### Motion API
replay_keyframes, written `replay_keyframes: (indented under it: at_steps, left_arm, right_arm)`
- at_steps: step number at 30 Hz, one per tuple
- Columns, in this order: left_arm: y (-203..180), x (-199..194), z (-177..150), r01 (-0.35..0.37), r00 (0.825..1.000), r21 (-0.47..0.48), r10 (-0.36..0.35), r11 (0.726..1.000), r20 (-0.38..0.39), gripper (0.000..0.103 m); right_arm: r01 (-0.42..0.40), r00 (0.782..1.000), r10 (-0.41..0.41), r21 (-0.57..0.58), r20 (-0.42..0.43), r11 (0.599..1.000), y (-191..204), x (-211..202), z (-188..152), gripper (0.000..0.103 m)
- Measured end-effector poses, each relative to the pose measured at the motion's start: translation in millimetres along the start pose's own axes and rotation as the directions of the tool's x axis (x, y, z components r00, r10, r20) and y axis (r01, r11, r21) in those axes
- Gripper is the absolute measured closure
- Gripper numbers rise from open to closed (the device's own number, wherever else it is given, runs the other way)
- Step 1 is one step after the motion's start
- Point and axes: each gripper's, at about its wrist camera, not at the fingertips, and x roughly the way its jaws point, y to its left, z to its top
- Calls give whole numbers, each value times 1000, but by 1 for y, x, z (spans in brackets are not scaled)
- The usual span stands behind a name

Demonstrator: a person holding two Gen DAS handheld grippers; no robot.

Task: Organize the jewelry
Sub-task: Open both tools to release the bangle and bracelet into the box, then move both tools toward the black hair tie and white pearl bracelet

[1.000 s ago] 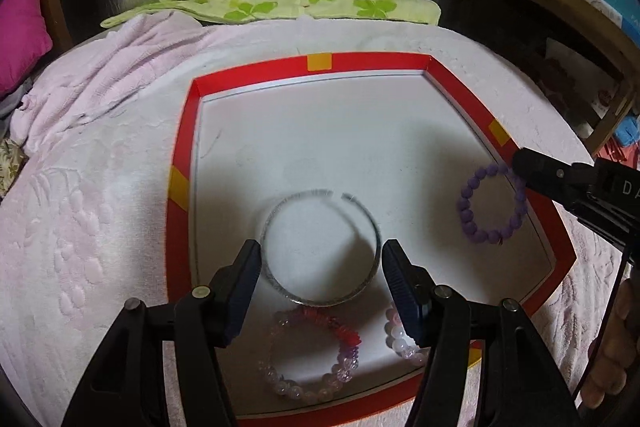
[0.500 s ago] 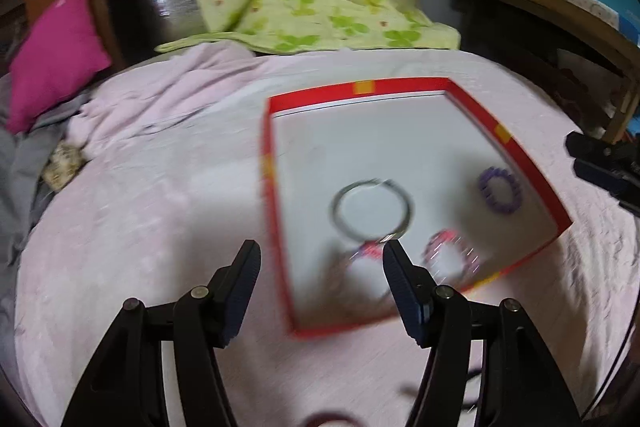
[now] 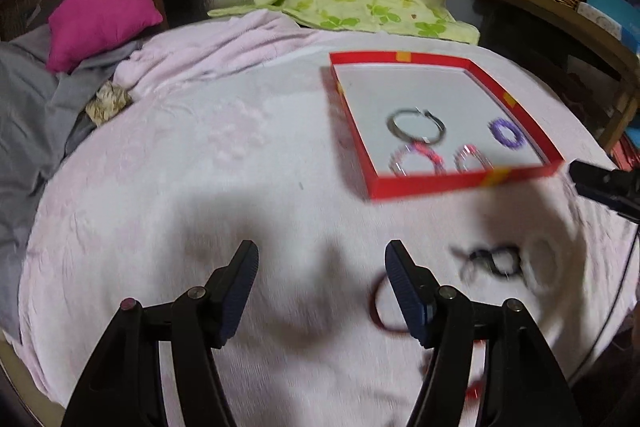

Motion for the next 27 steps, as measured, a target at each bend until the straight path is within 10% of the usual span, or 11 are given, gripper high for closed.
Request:
replay_keyframes:
  at_steps: [11, 27]
  left_arm:
    - [-21, 5, -22, 5, 999, 104, -2, 995, -36, 36]
    - [-47, 12, -7, 151, 988, 100, -148, 984, -33, 37]
  right_arm:
    - [37, 992, -40, -27, -118, 999, -12, 11, -36, 57]
    - [163, 975, -178, -124, -131, 979, -20, 21, -36, 93]
